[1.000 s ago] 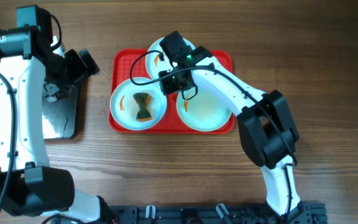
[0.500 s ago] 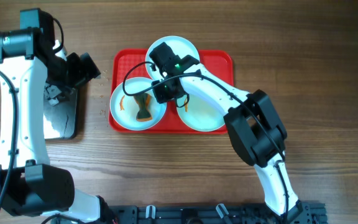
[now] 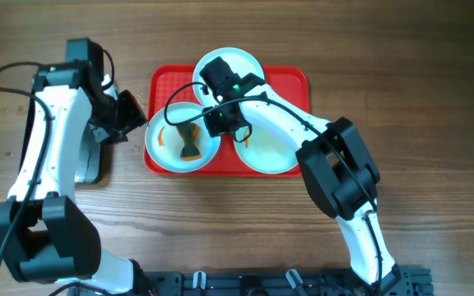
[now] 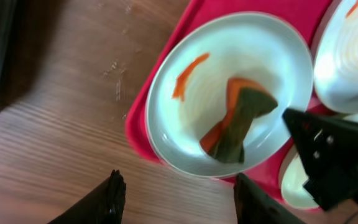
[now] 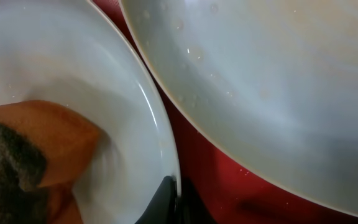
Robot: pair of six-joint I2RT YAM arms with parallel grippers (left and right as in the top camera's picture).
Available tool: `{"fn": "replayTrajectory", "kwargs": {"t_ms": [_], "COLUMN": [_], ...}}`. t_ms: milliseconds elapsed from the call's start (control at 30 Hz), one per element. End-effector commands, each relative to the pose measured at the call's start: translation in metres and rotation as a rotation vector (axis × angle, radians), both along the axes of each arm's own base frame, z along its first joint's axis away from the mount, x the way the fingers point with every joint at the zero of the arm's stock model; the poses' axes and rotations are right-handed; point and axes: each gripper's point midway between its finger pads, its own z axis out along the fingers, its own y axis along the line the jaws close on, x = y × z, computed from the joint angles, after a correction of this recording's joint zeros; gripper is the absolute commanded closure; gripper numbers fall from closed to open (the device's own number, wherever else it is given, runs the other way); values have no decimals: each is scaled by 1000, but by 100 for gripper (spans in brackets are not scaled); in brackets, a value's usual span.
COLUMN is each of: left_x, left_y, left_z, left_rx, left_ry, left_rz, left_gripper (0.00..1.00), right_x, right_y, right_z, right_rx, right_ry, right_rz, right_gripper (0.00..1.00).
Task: Clean dirty plates on tray and stack at the side
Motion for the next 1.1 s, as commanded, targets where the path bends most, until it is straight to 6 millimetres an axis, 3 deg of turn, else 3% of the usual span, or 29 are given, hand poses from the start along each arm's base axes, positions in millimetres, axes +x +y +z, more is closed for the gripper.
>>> {"fn": "replayTrajectory", "kwargs": {"t_ms": [0,233,400,533,767,833,967,1033,1067], "left_x": [-5,-9,-1,14,18,22,19,17,18], "left_y": [-23,-58,-87,-88,-103,-98,-99,-97,-93], "left_z": [-23,-76,-79,-85,-104,-109,-118,-124,-125], "left_rx": [-128,-178,-178,-130,-116,-20,29,64,88], "left_ry": [-8,-81,-154,-182,-175,-194,-178,-167,-169], "left_rz": [-47,-136,-228,-158,-193,-204,-222,-228,-224], "left_gripper": [46,46,44,46,47,52,53,58,67], "right_x": [-10,-10,-10,-10,-9,-9,-9,-10,-10], "right_y": [2,3,3,3,3,3,3,2,2], "right_z": [-13,-13,-13,-13,-13,-13,-13,-13,-13], "right_rx": [2,3,4,3,5,5,4,3,3], "right_ry": [41,39,39,40,36,36,37,39,39], "right_rz": [37,38,37,37,37,37,37,37,37], "right_gripper": [96,94,94,94,93,93,93,93,94]}}
